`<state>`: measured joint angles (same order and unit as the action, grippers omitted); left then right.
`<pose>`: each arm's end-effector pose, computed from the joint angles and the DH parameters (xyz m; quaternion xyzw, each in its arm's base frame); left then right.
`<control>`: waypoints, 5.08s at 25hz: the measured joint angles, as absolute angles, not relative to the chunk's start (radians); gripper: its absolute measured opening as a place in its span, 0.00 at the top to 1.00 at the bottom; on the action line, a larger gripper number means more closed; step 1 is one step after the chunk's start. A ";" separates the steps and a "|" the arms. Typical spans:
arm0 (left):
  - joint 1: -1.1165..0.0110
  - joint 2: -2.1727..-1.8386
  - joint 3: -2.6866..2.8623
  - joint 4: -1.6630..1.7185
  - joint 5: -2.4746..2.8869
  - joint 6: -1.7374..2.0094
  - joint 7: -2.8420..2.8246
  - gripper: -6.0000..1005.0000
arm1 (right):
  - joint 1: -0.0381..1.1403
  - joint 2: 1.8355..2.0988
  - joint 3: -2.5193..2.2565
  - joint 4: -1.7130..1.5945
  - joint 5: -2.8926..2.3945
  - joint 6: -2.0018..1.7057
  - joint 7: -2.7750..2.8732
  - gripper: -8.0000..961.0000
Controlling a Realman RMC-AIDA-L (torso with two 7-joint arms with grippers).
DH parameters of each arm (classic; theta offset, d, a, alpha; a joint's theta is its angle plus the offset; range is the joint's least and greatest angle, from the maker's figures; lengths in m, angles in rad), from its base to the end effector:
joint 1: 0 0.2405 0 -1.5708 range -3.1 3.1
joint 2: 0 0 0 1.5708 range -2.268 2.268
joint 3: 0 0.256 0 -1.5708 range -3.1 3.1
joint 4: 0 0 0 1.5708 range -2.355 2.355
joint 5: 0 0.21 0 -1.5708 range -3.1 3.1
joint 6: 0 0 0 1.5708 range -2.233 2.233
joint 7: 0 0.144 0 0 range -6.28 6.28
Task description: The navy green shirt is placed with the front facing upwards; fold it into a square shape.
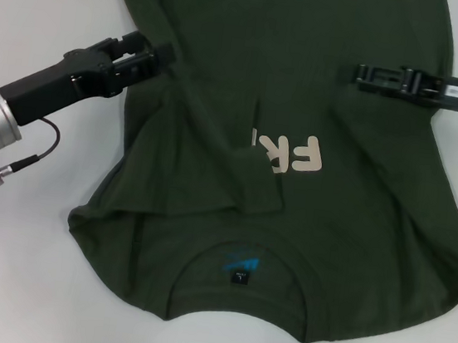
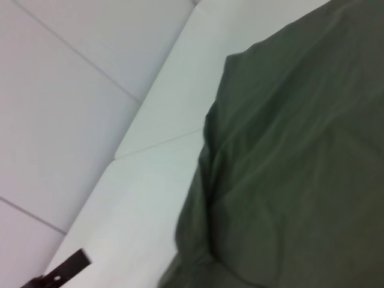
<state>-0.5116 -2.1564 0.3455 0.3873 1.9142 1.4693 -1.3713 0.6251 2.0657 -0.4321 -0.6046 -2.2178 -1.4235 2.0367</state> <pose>-0.2778 0.3171 -0.0326 -0.8075 -0.3843 -0.4034 0.1938 0.2808 0.3613 0.0121 -0.7920 0.5385 0.2552 0.1327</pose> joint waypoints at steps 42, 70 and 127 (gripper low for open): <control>-0.506 -2.160 0.347 0.387 1.914 1.482 -1.373 0.18 | 0.392 2.023 -0.441 -0.632 -2.221 -1.468 2.108 0.24; -0.515 -2.160 0.345 0.387 1.914 1.473 -1.375 0.18 | 0.435 2.045 -0.475 -0.632 -2.221 -1.496 2.098 0.98; -0.406 -2.104 0.348 0.421 1.920 1.651 -1.380 0.18 | 0.288 1.837 -0.514 -0.606 -2.236 -1.914 2.129 0.24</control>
